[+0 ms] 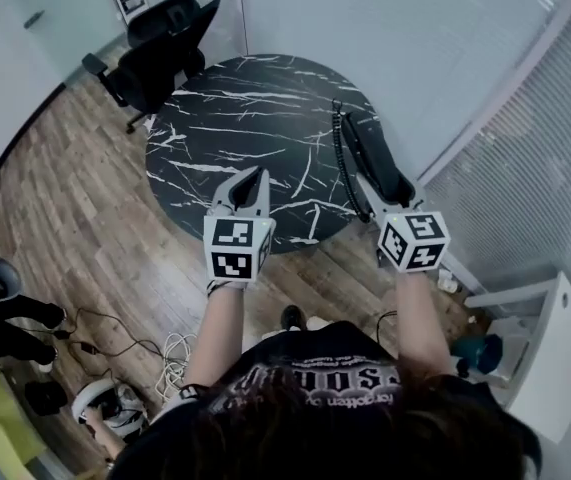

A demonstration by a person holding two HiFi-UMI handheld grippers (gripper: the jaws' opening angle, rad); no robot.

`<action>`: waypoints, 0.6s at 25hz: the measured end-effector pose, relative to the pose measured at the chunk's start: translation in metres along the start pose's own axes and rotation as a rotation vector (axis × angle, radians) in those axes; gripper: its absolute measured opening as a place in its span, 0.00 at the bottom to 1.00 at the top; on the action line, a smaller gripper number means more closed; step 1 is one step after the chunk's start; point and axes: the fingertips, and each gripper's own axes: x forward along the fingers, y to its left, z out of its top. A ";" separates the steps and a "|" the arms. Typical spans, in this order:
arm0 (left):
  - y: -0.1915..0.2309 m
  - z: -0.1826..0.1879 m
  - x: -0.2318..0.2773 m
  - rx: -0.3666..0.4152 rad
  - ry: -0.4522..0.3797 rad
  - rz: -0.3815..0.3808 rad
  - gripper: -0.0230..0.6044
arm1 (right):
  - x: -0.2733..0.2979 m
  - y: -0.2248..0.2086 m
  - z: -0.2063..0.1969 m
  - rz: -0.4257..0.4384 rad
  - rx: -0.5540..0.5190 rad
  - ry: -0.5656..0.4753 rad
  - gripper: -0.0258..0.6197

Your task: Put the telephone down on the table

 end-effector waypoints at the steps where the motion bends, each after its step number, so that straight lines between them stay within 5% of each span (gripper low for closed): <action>1: 0.002 0.002 0.007 0.004 0.002 -0.007 0.04 | 0.008 -0.004 0.001 -0.005 0.002 0.000 0.49; 15: 0.038 -0.006 0.070 0.011 0.064 -0.005 0.04 | 0.087 -0.048 -0.001 -0.031 0.006 0.031 0.49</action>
